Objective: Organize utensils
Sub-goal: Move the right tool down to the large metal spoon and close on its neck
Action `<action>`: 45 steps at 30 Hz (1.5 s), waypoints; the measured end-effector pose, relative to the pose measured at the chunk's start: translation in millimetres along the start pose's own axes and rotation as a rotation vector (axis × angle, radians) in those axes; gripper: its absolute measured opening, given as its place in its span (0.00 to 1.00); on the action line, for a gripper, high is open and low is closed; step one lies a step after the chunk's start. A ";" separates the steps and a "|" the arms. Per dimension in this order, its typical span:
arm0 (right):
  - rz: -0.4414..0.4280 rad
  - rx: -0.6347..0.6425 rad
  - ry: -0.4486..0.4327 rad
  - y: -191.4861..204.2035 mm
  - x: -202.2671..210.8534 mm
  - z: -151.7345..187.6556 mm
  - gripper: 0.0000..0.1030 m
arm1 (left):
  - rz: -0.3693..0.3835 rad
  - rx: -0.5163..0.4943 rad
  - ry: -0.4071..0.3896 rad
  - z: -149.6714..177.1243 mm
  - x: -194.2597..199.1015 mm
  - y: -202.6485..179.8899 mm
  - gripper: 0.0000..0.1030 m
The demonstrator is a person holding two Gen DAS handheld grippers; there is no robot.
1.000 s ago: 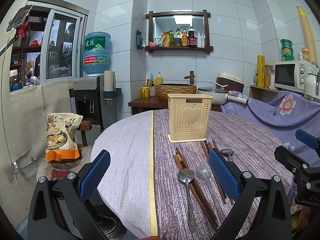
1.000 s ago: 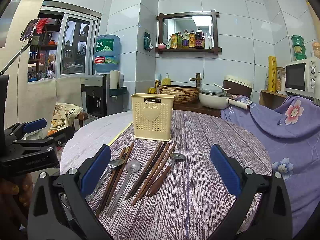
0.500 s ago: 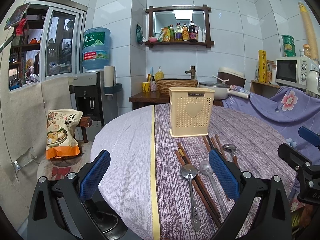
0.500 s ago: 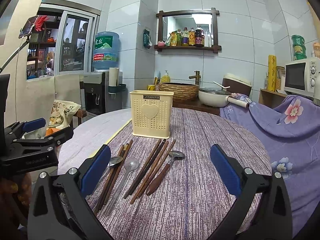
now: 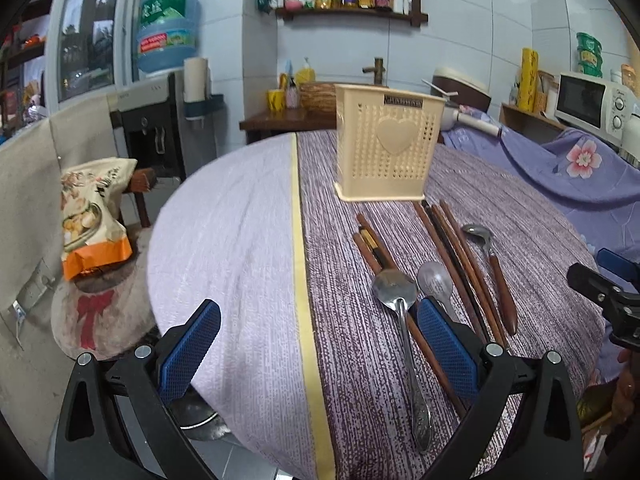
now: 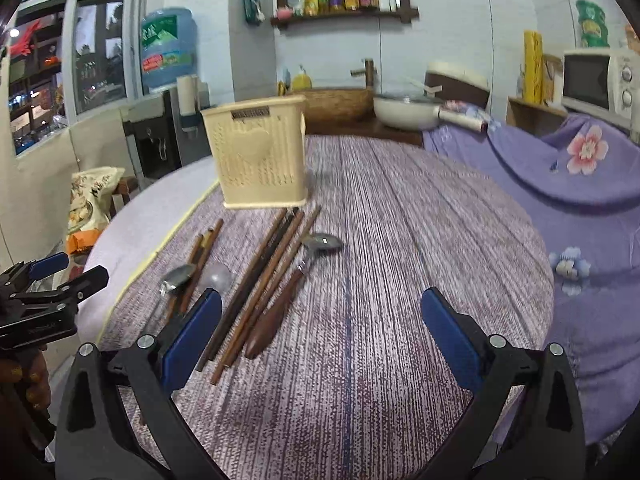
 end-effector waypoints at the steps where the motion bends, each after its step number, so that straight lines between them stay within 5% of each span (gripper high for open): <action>1: 0.006 0.000 0.016 -1.7 -6.0 0.0 0.95 | 0.011 -0.002 0.013 -1.1 -4.0 -0.3 0.94; 13: 0.024 0.076 0.162 11.2 -77.7 -29.8 0.86 | 0.137 -0.019 0.171 -7.1 -46.4 -18.3 0.85; 21: -0.010 -0.052 0.260 -1.7 -112.3 -30.5 0.70 | 0.195 -0.006 0.246 -2.1 -60.1 -26.5 0.76; 36: -0.024 -0.105 0.350 -4.0 -135.1 -24.5 0.48 | 0.179 -0.027 0.333 -4.1 -80.2 -42.1 0.50; 45: -0.020 -0.101 0.375 4.0 -151.9 -27.2 0.44 | 0.188 -0.048 0.352 -7.7 -86.2 -47.9 0.40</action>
Point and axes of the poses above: each gripper's, at about its wrist camera, not at the fingertips, and x roughly against the way its jaws point, y to its left, z to its underside, the point moved 7 cm from there along -x, roughly the way its jaws point, and after that the axes turned 3 degrees about x, right-handed, at the moved point
